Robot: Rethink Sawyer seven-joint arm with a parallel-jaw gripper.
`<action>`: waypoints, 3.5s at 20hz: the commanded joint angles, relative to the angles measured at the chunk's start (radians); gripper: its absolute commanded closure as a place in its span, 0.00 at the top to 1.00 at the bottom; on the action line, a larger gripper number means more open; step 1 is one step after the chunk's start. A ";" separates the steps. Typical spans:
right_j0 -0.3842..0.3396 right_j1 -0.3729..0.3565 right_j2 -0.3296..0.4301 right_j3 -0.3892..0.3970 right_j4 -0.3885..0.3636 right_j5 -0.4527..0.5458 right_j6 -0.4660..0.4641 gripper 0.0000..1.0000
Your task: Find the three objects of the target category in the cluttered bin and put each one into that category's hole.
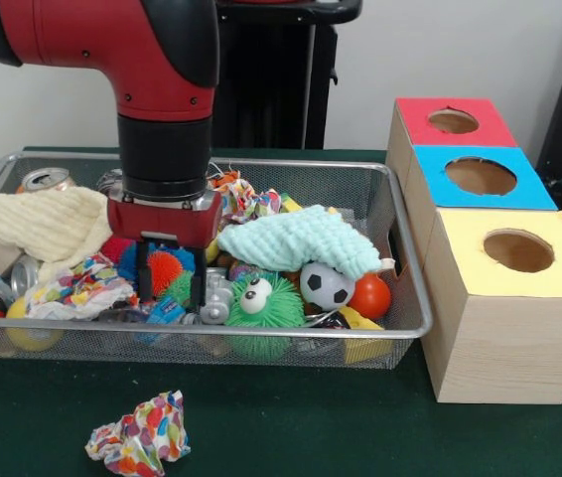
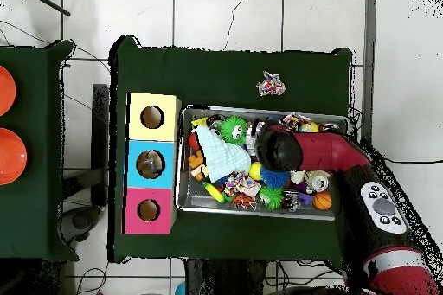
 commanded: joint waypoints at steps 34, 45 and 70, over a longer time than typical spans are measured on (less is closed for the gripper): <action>-0.011 0.103 0.020 -0.052 -0.070 -0.054 -0.039 1.00; -0.010 0.108 0.018 -0.053 -0.073 -0.061 -0.035 1.00; -0.010 0.107 0.017 -0.050 -0.068 -0.066 -0.045 1.00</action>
